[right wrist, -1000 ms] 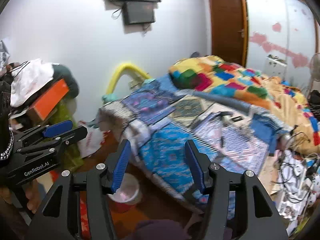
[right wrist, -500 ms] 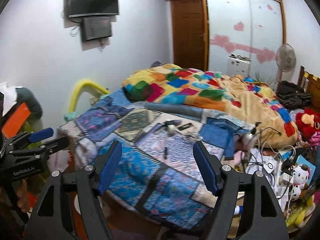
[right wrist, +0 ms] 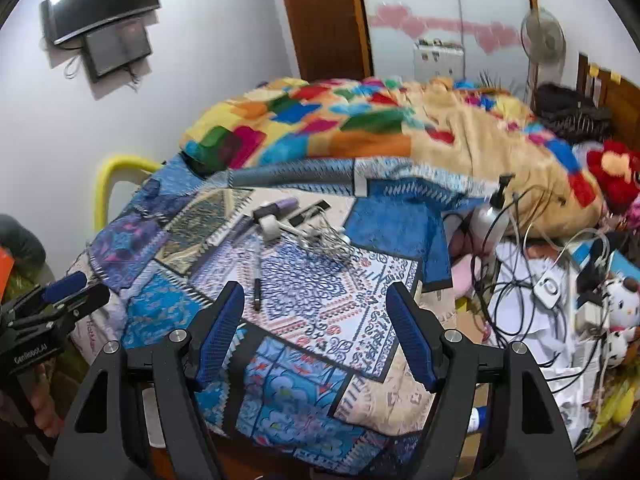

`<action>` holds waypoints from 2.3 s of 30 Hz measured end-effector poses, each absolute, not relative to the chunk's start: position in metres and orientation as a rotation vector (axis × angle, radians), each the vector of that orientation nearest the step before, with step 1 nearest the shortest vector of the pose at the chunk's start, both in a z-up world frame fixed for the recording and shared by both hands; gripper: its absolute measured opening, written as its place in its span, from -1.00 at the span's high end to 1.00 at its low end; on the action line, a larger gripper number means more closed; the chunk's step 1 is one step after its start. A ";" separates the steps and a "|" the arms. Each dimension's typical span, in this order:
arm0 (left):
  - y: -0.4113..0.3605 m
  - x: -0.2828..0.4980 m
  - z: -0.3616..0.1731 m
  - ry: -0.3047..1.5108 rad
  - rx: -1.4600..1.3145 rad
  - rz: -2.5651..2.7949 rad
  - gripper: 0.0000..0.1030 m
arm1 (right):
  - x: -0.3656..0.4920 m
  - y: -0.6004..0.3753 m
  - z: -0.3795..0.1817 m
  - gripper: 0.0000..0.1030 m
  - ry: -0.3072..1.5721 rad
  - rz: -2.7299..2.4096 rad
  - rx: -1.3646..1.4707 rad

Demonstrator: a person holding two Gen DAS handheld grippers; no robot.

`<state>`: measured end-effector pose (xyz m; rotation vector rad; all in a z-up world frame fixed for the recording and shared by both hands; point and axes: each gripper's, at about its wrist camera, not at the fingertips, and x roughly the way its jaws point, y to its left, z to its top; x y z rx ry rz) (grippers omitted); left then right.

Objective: Collect trash
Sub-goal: 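Move both tools back over the items on the bed, then grasp white earphones with right gripper while left gripper grasps black Sharpie marker, then carry earphones in right tool and marker in left tool over white bin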

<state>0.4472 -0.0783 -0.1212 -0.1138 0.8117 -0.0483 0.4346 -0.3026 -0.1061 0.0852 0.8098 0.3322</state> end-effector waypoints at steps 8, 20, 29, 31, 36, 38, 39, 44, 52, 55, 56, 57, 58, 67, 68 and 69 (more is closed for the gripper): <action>-0.094 0.503 -0.181 0.890 -0.093 -0.080 -0.37 | 0.495 -0.302 -0.151 -0.36 0.906 0.345 0.174; -0.108 0.567 -0.240 0.943 -0.131 -0.119 -0.24 | 0.590 -0.272 -0.223 -0.36 1.046 0.363 0.214; -0.134 0.584 -0.262 0.915 -0.060 -0.075 0.11 | 0.580 -0.253 -0.239 0.21 0.999 0.344 0.033; -0.137 0.585 -0.264 0.907 -0.040 -0.055 0.21 | 0.573 -0.253 -0.239 0.50 0.982 0.337 -0.005; -0.137 0.583 -0.263 0.918 -0.041 -0.046 0.80 | 0.562 -0.265 -0.239 0.65 0.998 0.353 0.049; -0.134 0.581 -0.261 0.941 -0.063 -0.071 0.80 | 0.560 -0.271 -0.237 0.65 1.006 0.349 0.075; -0.134 0.580 -0.261 0.951 -0.070 -0.079 0.80 | 0.557 -0.274 -0.235 0.66 1.008 0.346 0.090; -0.131 0.565 -0.250 0.979 -0.107 -0.105 0.80 | 0.550 -0.276 -0.213 0.66 0.974 0.332 0.090; -0.127 0.523 -0.193 0.922 -0.113 -0.137 0.80 | 0.521 -0.280 -0.158 0.66 0.892 0.335 0.082; -0.124 0.505 -0.167 0.886 -0.101 -0.133 0.80 | 0.509 -0.281 -0.137 0.66 0.864 0.334 0.086; -0.122 0.499 -0.158 0.874 -0.098 -0.130 0.80 | 0.505 -0.281 -0.131 0.66 0.856 0.334 0.087; -0.121 0.494 -0.151 0.865 -0.098 -0.130 0.80 | 0.498 -0.282 -0.121 0.66 0.842 0.335 0.087; -0.119 0.489 -0.144 0.858 -0.100 -0.130 0.80 | 0.493 -0.281 -0.115 0.66 0.832 0.337 0.085; -0.097 0.421 -0.078 0.751 -0.091 -0.105 0.80 | 0.437 -0.273 -0.057 0.66 0.742 0.358 0.067; -0.093 0.413 -0.073 0.742 -0.090 -0.102 0.80 | 0.431 -0.271 -0.051 0.66 0.734 0.363 0.064; -0.090 0.406 -0.068 0.734 -0.089 -0.098 0.80 | 0.423 -0.268 -0.044 0.66 0.721 0.368 0.059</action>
